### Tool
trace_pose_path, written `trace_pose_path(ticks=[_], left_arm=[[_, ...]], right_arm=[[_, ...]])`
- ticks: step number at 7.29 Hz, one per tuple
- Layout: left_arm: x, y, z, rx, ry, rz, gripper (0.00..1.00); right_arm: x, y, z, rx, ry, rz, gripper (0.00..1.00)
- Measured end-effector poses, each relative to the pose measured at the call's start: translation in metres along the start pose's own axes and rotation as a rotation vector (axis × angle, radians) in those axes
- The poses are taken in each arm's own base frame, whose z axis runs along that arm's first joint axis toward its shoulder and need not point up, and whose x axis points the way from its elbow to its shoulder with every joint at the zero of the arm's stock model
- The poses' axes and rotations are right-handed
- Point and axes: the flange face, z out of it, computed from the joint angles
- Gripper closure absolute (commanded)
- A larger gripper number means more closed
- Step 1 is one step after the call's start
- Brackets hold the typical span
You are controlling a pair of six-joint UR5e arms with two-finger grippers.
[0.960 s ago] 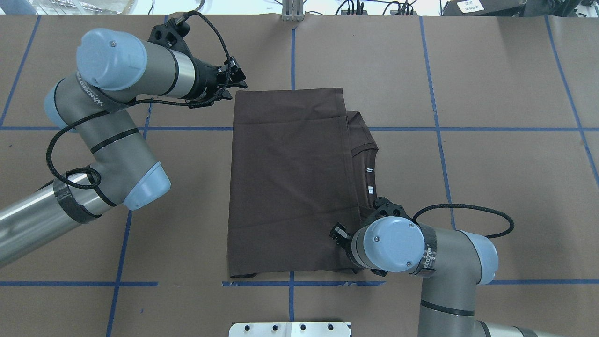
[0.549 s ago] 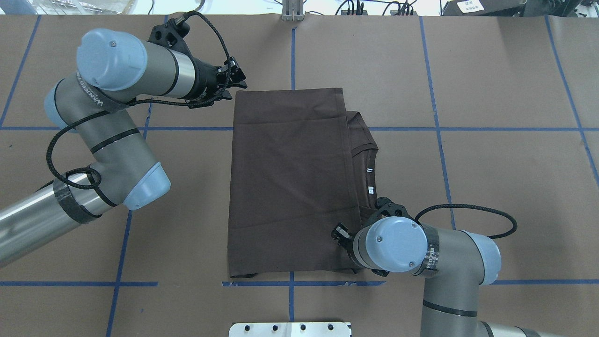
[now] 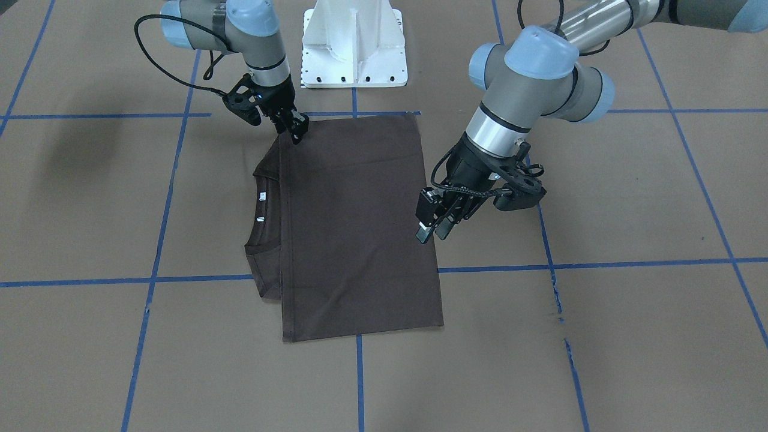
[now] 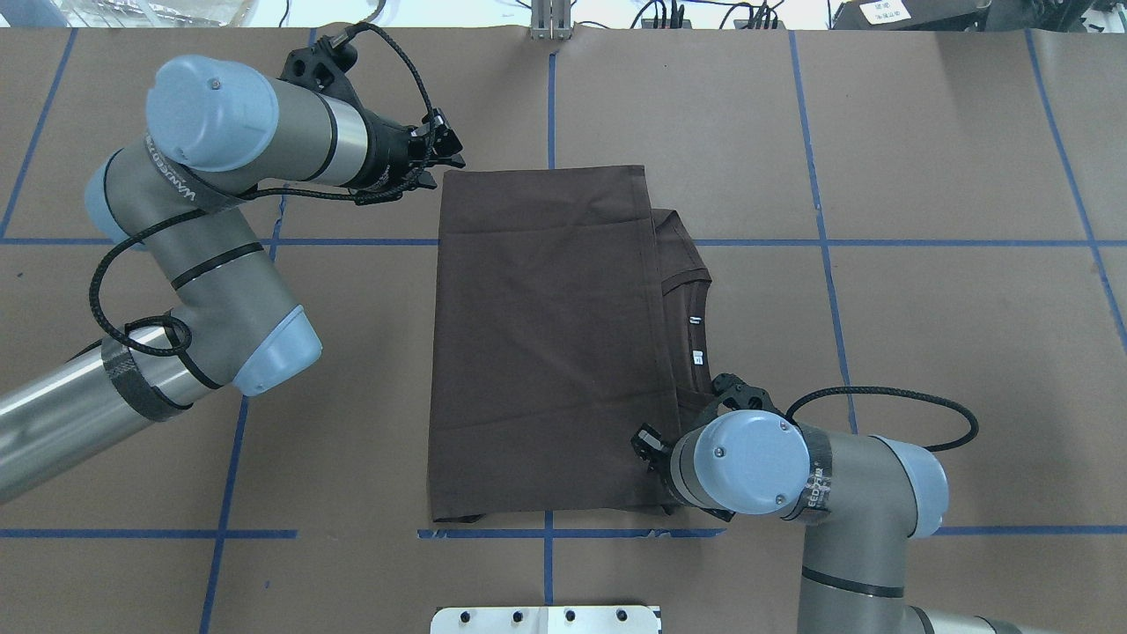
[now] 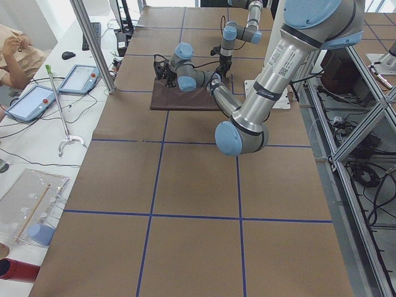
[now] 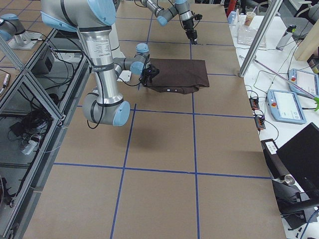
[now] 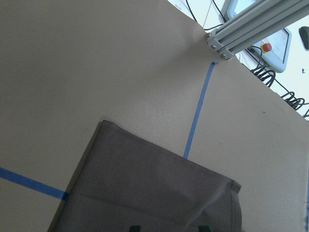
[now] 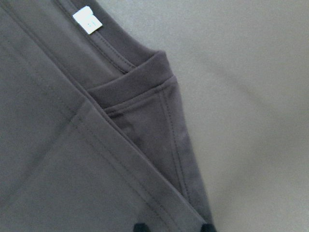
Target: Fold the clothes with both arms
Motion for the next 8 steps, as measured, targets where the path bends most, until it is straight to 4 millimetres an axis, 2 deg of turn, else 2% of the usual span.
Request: trace_pose_path(ticks=[3, 5, 6, 7, 8], left_arm=[[-0.001, 0.0, 0.001, 0.0, -0.002, -0.001, 0.5], [0.001, 0.003, 0.0, -0.002, 0.0, -0.022, 0.5], [-0.003, 0.018, -0.003, -0.011, -0.006, -0.06, 0.5], [-0.022, 0.054, -0.008, -0.012, -0.021, -0.074, 0.5], [-0.052, 0.1, -0.014, -0.001, -0.042, -0.085, 0.5]], right_arm=[[0.0, 0.003, -0.002, -0.009, 0.0, -0.007, 1.0], [-0.002, 0.006, -0.014, -0.026, -0.017, -0.009, 1.0], [-0.002, 0.007, -0.02, -0.038, -0.022, -0.009, 1.0], [-0.002, 0.008, -0.024, -0.044, -0.024, -0.01, 1.0], [-0.003, 0.009, -0.027, -0.048, -0.024, -0.01, 1.0]])
